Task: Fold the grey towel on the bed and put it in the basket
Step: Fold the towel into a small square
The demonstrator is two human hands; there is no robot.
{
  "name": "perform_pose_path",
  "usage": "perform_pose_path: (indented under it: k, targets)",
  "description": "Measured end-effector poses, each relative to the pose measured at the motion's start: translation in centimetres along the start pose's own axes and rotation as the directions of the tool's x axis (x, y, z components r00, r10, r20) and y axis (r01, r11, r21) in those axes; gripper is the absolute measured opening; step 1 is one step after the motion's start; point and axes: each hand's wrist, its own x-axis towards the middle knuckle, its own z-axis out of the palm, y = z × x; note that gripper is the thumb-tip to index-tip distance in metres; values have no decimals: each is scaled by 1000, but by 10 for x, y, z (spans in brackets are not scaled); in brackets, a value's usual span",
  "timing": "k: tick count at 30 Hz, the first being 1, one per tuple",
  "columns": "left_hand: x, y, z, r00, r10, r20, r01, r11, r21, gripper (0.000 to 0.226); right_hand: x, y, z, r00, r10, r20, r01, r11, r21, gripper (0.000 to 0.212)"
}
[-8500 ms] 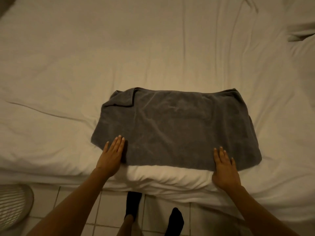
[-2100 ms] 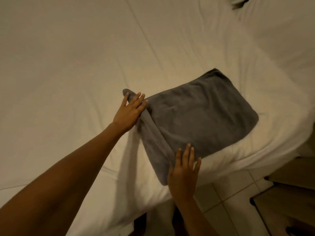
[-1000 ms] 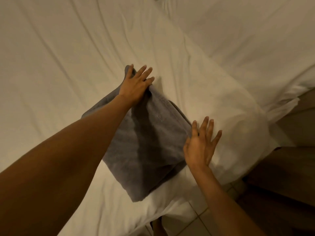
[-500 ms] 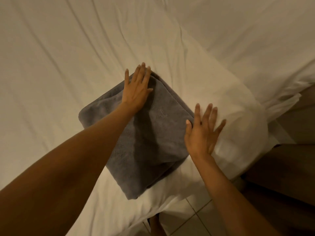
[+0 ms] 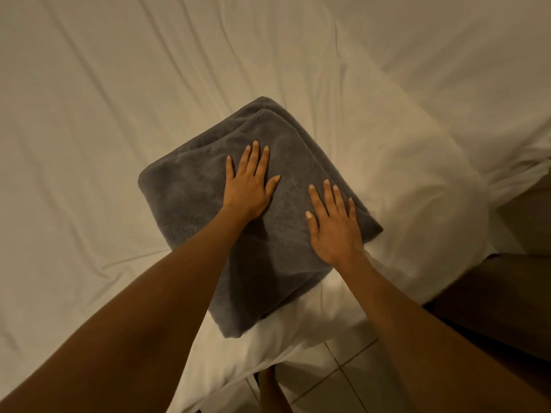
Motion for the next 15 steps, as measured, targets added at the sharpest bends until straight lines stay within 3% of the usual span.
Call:
perform_pose_path:
  k: [9,15]
  targets:
    - [-33,6,-15,999,-16,49,19,998,-62,66,-6,-6,-6,1000,5,20,-4,999,-39,57]
    - [-101,20,1,991,-123,56,132,972,-193,65,-25,3,-10,997,-78,22,80,993,-86,56]
